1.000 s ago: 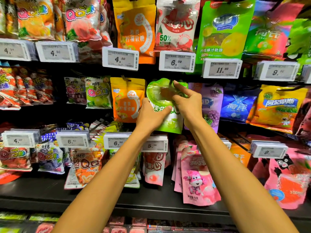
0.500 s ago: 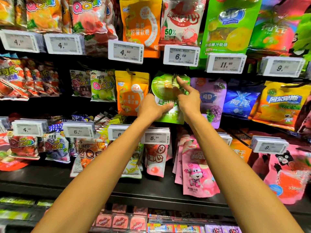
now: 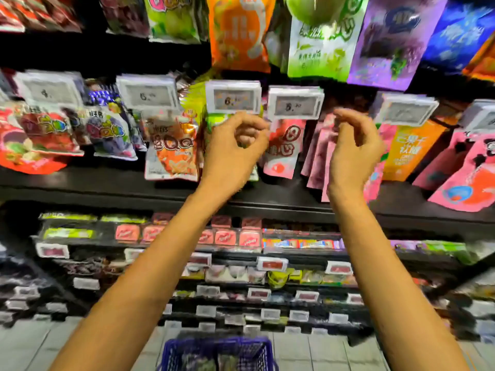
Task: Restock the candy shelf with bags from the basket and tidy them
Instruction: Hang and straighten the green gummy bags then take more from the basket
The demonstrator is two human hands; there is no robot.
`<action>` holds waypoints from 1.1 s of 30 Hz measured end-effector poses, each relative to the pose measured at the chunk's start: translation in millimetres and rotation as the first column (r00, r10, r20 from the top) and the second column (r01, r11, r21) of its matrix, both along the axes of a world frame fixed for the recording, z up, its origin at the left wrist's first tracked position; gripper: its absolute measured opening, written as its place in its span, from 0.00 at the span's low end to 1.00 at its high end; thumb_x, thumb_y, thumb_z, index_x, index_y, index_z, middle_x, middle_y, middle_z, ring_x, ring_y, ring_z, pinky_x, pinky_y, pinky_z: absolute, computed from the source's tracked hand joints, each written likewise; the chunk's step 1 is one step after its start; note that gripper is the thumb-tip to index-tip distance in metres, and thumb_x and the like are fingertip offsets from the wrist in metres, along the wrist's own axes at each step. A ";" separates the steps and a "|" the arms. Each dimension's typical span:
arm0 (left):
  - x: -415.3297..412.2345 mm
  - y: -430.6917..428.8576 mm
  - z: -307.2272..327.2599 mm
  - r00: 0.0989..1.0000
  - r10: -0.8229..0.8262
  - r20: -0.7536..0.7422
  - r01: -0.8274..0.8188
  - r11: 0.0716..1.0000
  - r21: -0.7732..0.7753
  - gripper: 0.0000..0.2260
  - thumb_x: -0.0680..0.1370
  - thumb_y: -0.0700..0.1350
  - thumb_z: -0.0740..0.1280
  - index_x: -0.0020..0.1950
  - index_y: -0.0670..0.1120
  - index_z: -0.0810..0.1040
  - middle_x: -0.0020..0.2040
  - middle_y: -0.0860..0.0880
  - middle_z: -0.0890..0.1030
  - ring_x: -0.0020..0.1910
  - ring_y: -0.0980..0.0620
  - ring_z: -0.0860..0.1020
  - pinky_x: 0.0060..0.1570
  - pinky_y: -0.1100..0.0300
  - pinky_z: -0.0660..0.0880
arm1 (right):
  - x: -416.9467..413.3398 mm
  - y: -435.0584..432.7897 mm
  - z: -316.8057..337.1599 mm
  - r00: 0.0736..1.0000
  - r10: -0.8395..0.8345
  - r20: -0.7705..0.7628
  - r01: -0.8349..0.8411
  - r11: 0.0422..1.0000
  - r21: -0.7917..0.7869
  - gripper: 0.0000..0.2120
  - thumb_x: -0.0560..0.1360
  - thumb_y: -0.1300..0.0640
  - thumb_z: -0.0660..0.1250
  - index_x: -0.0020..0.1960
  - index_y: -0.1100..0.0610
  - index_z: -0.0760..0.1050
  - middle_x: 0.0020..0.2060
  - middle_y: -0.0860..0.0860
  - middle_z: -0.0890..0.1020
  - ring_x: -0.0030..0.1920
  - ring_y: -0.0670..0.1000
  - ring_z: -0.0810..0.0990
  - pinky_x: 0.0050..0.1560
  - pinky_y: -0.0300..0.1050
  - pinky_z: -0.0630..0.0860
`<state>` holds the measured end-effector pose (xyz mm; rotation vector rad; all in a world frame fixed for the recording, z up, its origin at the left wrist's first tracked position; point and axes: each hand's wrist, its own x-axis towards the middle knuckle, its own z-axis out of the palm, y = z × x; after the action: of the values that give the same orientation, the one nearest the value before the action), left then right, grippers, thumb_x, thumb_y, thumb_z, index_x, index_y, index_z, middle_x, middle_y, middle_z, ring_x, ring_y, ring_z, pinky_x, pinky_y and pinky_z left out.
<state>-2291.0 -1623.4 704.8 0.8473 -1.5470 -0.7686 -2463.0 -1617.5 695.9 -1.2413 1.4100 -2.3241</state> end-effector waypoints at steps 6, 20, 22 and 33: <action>44.0 28.7 -173.9 0.990 -0.048 0.130 -0.003 0.930 0.368 0.04 0.77 0.34 0.67 0.44 0.42 0.79 0.39 0.39 0.80 0.35 0.53 0.74 0.36 0.64 0.71 | 35.8 46.8 -159.1 0.999 0.026 0.045 -0.042 0.919 0.392 0.11 0.75 0.72 0.61 0.49 0.64 0.80 0.43 0.52 0.81 0.45 0.44 0.78 0.51 0.34 0.73; 89.9 132.5 -527.5 0.935 -0.122 0.333 -0.232 0.500 0.834 0.05 0.75 0.39 0.67 0.43 0.37 0.79 0.41 0.36 0.78 0.46 0.38 0.79 0.52 0.49 0.74 | 62.3 172.4 -535.0 0.949 0.003 0.315 -0.301 0.300 0.905 0.09 0.77 0.71 0.63 0.43 0.61 0.78 0.37 0.57 0.79 0.35 0.52 0.76 0.42 0.47 0.73; 92.2 148.4 -581.3 0.861 -0.212 0.463 -0.330 0.459 0.825 0.05 0.78 0.40 0.66 0.48 0.40 0.81 0.49 0.37 0.81 0.53 0.39 0.79 0.56 0.50 0.73 | 65.8 186.6 -580.9 0.934 -0.059 0.352 -0.328 0.245 0.912 0.06 0.77 0.71 0.64 0.46 0.66 0.79 0.35 0.56 0.79 0.34 0.52 0.74 0.40 0.44 0.71; 107.8 220.4 -836.3 0.693 -0.443 0.568 -0.462 0.332 0.823 0.05 0.77 0.44 0.67 0.48 0.42 0.78 0.47 0.40 0.82 0.49 0.39 0.80 0.46 0.51 0.72 | 60.6 226.6 -826.0 0.854 -0.273 0.443 -0.476 -0.065 0.877 0.12 0.79 0.68 0.59 0.41 0.62 0.78 0.29 0.54 0.78 0.26 0.49 0.74 0.26 0.37 0.71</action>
<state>-2183.2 -1402.9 -131.5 2.3514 -1.6429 -1.5333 -2402.4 -1390.9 -130.1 -0.1056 1.9253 -0.5976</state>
